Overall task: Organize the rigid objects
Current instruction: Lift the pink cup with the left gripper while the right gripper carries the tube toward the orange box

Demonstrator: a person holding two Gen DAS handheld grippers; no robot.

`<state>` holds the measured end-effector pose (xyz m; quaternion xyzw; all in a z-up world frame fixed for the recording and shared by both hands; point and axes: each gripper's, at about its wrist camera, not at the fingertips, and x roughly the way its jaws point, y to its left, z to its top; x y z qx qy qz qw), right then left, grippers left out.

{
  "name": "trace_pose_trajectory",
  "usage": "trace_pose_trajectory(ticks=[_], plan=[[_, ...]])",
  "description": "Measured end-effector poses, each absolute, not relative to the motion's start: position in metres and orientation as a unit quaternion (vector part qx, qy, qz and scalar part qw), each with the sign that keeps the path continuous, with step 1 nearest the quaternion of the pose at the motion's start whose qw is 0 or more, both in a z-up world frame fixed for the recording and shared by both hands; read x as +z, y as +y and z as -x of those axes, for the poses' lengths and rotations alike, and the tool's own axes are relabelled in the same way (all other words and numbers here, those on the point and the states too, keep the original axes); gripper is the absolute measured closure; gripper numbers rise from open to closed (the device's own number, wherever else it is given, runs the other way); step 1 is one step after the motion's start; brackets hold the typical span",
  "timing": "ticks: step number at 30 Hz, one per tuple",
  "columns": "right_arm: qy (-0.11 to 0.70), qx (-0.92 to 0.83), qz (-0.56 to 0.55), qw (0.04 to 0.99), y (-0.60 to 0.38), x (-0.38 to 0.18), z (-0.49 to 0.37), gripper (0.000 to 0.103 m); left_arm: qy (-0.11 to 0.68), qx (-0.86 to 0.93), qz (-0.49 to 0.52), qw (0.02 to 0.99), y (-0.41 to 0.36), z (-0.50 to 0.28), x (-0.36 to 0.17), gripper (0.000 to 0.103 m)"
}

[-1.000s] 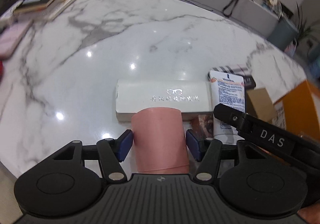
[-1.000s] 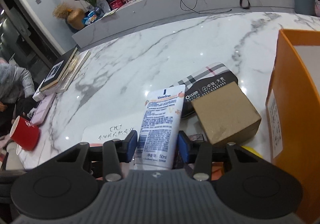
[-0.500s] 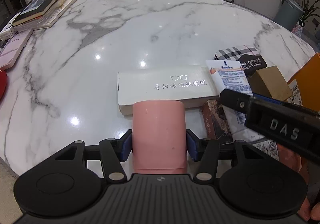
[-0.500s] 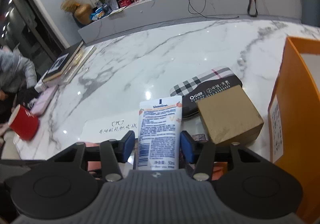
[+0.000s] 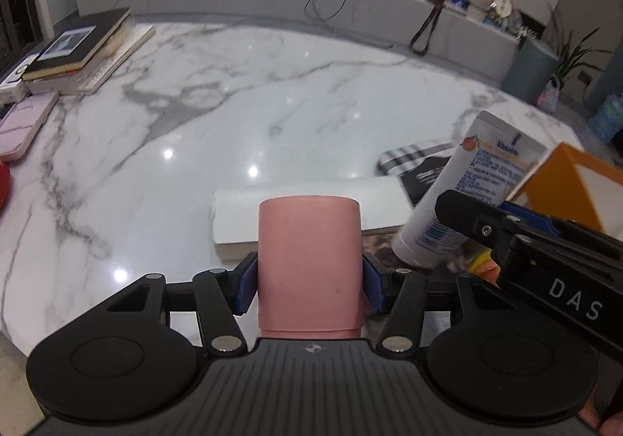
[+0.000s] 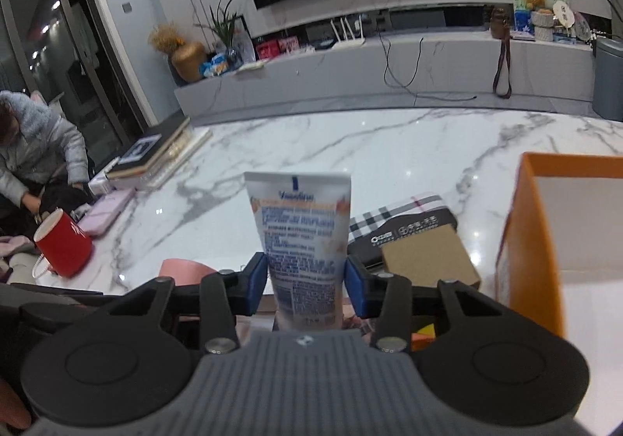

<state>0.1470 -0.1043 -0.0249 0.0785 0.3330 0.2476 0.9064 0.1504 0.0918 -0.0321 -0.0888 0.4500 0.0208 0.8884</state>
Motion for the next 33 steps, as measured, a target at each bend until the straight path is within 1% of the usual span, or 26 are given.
trace_pose_trajectory(ticks=[1,2,7,10,11,12,13,14,15,18,20,22,23,25,27,29,33], plan=[[0.329,0.250,-0.074,0.908,-0.106,-0.022,-0.144,0.091,0.443,0.014,0.096,0.891,0.091,-0.148,-0.029,0.041],[0.327,0.253,-0.072,0.908,-0.107,-0.019,-0.140,0.103,0.437,0.007,0.103,0.894,0.091,-0.145,-0.026,0.041],[0.294,0.260,-0.052,0.918,-0.106,-0.002,-0.115,0.103,0.405,0.006,0.091,0.910,0.080,-0.131,-0.011,0.041],[0.305,0.250,-0.056,0.917,-0.113,-0.002,-0.107,0.103,0.407,0.016,0.093,0.908,0.078,-0.129,-0.007,0.041],[0.312,0.245,-0.064,0.916,-0.117,-0.004,-0.105,0.099,0.407,0.017,0.098,0.908,0.078,-0.128,-0.005,0.041],[0.317,0.239,-0.070,0.915,-0.119,-0.005,-0.104,0.097,0.405,0.017,0.103,0.908,0.078,-0.127,-0.003,0.041],[0.326,0.235,-0.080,0.912,-0.122,-0.008,-0.104,0.092,0.403,0.015,0.107,0.909,0.078,-0.127,-0.001,0.041],[0.334,0.234,-0.091,0.909,-0.124,-0.011,-0.105,0.083,0.401,0.015,0.109,0.910,0.077,-0.127,0.000,0.041],[0.340,0.233,-0.100,0.905,-0.125,-0.013,-0.106,0.076,0.400,0.017,0.109,0.910,0.077,-0.127,0.000,0.041],[0.352,0.212,-0.118,0.904,-0.123,-0.019,-0.112,0.066,0.400,0.026,0.115,0.909,0.080,-0.132,-0.003,0.041],[0.362,0.195,-0.133,0.902,-0.121,-0.025,-0.119,0.054,0.402,0.030,0.127,0.906,0.085,-0.138,-0.006,0.041],[0.367,0.179,-0.138,0.902,-0.115,-0.032,-0.124,0.049,0.405,0.034,0.130,0.904,0.089,-0.145,-0.010,0.041],[0.368,0.167,-0.135,0.904,-0.111,-0.035,-0.126,0.042,0.405,0.036,0.131,0.904,0.089,-0.146,-0.012,0.041],[0.372,0.148,-0.127,0.908,-0.105,-0.042,-0.129,0.035,0.405,0.034,0.130,0.904,0.090,-0.150,-0.017,0.041],[0.393,0.134,-0.127,0.901,-0.100,-0.050,-0.135,0.034,0.403,0.030,0.129,0.906,0.091,-0.154,-0.022,0.041],[0.396,0.129,-0.140,0.898,-0.102,-0.054,-0.136,0.033,0.402,0.026,0.127,0.906,0.093,-0.160,-0.027,0.041],[0.409,0.121,-0.169,0.889,-0.103,-0.058,-0.147,0.029,0.409,0.019,0.135,0.902,0.096,-0.170,-0.035,0.041]])
